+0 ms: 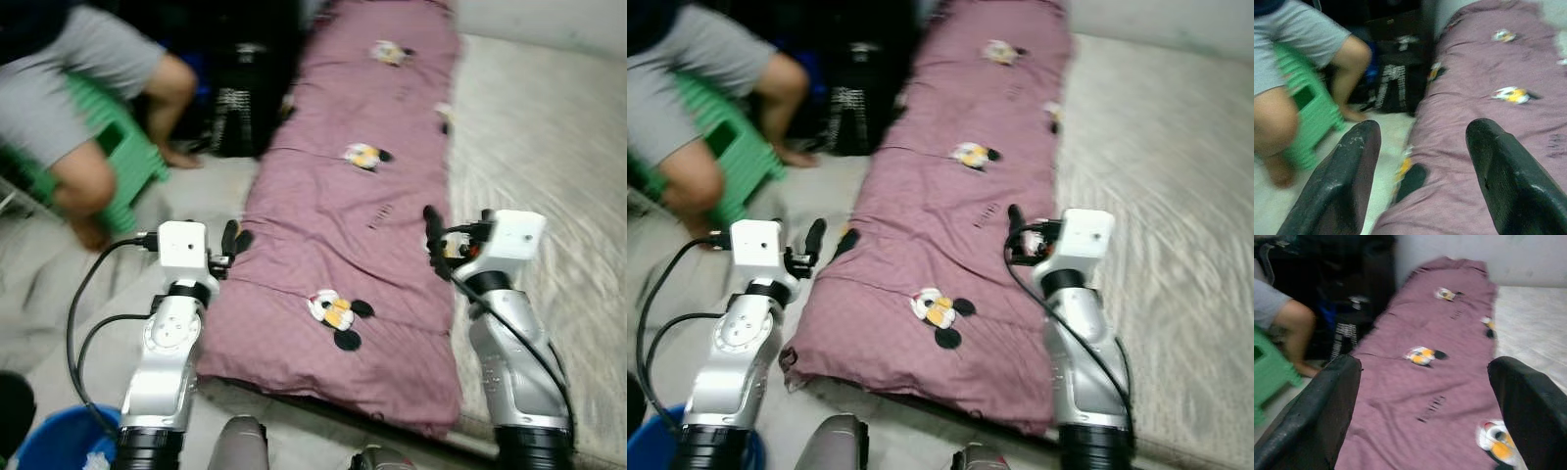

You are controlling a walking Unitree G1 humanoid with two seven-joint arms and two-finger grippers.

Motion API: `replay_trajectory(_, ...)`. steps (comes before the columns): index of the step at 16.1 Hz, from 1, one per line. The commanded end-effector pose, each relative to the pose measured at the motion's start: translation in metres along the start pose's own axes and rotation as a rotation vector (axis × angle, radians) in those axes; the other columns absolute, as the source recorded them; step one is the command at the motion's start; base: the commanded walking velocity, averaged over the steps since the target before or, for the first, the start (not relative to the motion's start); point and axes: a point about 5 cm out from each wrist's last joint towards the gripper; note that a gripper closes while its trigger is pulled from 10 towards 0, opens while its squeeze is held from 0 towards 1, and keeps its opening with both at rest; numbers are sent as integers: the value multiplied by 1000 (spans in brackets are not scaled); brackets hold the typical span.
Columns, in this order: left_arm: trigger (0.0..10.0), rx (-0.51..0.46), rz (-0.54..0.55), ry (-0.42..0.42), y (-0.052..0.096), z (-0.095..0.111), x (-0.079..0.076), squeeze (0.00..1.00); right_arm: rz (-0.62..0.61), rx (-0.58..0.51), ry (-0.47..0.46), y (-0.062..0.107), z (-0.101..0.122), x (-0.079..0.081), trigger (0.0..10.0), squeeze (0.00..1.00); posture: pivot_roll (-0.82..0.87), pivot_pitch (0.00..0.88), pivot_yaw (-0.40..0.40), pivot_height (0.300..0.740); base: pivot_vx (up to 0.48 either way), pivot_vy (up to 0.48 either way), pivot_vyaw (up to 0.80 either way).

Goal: Clean up the room

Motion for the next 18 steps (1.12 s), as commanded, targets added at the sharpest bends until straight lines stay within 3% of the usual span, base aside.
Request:
replay_trajectory(1, 10000, -1, -12, -12, -1, 0, -5, 0, -16, 24, 8, 3, -5, -5, 10000, 0, -68, 70, -6, 740, 0, 0, 0)
replay_trajectory(5, 10000, 11, -32, -9, 0, -2, -6, 0, -14, 27, 15, 1, -6, -6, 10000, 0, -65, 72, -8, 740, 0, 0, 0)
replay_trajectory(7, 10000, 10, -40, 43, -1, -2, -8, 0, -14, 29, 20, 1, -6, -5, 10000, 0, -64, 70, -8, 740, 0, 0, 0)
replay_trajectory(18, 10000, 1, -58, 14, -4, 0, -8, 0, 0, 27, 39, -4, -7, -3, 10000, 0, -58, 65, -6, 740, 0, 0, 0)
Point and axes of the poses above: a point about 5 cm out from each wrist's last joint towards the gripper, its own y axis pointing back from the gripper into the wrist, its own z axis along the axis of the wrist's last joint, x = y × z, and after that the axes turned 5 degrees about y, right-handed
